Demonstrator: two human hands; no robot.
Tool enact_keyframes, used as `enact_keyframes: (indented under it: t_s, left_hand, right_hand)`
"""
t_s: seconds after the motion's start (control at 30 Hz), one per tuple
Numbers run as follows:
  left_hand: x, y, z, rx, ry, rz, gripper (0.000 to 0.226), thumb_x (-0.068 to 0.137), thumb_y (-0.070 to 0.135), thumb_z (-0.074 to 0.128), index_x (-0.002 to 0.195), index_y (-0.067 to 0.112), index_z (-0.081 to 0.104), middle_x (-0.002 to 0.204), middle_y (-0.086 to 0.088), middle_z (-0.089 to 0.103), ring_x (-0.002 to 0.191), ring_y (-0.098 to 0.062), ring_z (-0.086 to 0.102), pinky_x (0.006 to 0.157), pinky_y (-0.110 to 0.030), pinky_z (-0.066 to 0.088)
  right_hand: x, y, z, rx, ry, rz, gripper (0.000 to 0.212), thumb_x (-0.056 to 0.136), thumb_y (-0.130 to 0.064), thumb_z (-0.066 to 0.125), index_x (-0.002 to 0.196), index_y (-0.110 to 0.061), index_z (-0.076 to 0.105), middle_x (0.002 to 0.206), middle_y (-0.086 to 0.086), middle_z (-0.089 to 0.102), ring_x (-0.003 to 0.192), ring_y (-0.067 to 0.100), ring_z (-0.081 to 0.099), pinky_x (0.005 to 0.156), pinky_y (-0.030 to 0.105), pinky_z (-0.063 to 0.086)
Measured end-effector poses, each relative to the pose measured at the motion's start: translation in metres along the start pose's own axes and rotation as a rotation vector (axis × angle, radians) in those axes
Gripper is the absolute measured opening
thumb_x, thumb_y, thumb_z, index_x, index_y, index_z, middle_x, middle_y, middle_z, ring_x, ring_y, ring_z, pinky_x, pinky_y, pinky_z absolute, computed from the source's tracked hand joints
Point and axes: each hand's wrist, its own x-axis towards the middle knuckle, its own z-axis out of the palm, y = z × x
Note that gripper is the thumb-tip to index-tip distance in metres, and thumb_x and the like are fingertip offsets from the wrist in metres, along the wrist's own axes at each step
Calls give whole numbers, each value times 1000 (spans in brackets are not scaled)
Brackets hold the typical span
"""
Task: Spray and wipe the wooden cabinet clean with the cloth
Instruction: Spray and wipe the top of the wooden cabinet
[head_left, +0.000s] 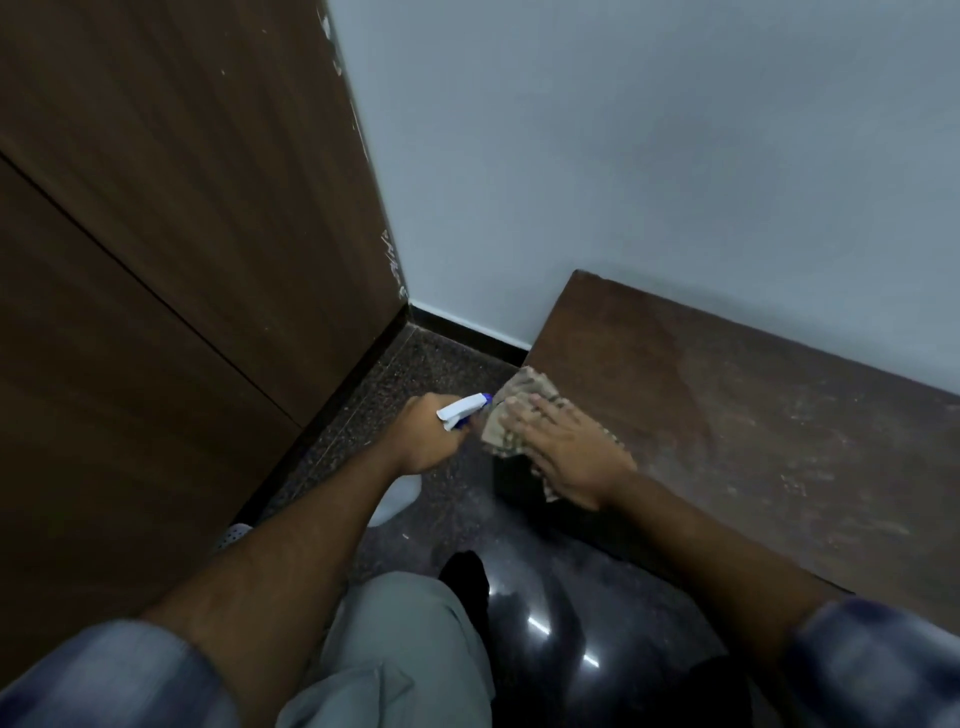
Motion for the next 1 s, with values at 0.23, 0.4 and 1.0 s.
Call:
enact_keyframes:
  t_s: [0.23, 0.4, 1.0]
  left_hand:
    - [7, 14, 2, -67, 44, -13, 13, 85, 6, 66, 86, 18, 71, 75, -1, 68, 72, -17, 63, 68, -25, 42]
    - [24, 35, 3, -106, -61, 9, 19, 84, 4, 69, 99, 9, 78, 92, -4, 78, 90, -17, 73, 87, -36, 58]
    - [170, 177, 60, 12, -148, -81, 44, 90, 15, 63, 131, 0, 55, 107, -17, 73, 85, -34, 75, 82, -49, 64]
  right_hand:
    - [35, -31, -4, 49, 22, 197, 57, 105, -41, 16, 161, -28, 18, 168, 0, 12, 155, 23, 4, 125, 50, 4]
    - [-16, 36, -7, 97, 84, 543, 52, 107, -41, 24, 154, -23, 36, 164, 1, 27, 154, 21, 13, 124, 45, 14]
    - [-58, 141, -15, 103, 207, 920, 56, 105, -44, 23, 153, -17, 37, 161, 11, 31, 153, 30, 16, 124, 48, 12]
